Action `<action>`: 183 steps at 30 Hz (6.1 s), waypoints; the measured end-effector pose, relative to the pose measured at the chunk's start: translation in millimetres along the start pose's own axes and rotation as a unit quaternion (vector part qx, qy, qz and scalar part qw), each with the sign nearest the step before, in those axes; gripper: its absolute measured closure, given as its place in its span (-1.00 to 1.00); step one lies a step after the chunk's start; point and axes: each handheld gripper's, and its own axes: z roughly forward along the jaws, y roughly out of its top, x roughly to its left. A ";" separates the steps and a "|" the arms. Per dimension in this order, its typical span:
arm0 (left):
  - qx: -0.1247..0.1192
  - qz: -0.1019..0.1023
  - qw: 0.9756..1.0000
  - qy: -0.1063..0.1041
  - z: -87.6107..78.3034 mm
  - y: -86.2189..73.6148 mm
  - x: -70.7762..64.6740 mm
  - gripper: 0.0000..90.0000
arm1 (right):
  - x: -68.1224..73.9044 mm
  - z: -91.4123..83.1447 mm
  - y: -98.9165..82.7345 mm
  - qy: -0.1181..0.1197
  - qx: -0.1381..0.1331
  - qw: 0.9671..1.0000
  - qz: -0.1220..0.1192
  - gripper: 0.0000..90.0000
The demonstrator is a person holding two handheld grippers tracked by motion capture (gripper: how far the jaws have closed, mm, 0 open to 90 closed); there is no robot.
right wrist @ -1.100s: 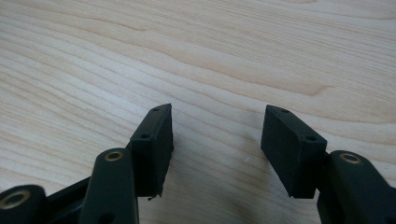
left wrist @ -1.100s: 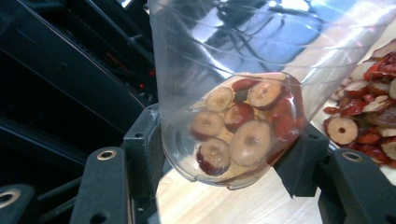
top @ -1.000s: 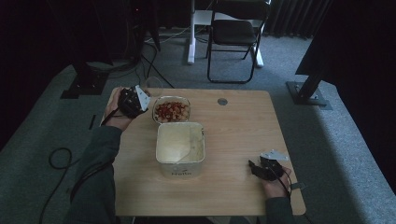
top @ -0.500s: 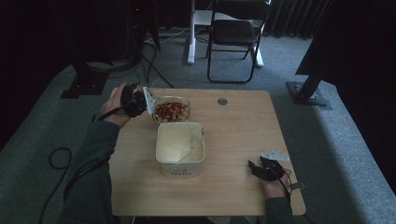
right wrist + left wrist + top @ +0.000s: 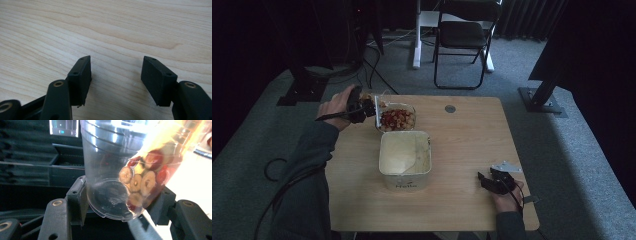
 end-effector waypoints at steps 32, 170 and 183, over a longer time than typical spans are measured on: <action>0.035 0.129 0.990 0.050 -1.8 11.9 -1.6 -0.05 | 0.7 -0.2 -0.1 0.002 0.000 1.000 -0.001 -0.09; -0.171 -0.407 0.831 -0.340 -35.5 -10.1 -3.1 -0.07 | 1.9 0.4 0.4 0.002 0.000 1.000 0.000 -0.10; -0.220 -0.407 0.798 -0.385 -70.0 0.1 -16.3 -0.14 | 1.7 0.4 0.4 0.001 0.000 1.000 -0.001 -0.10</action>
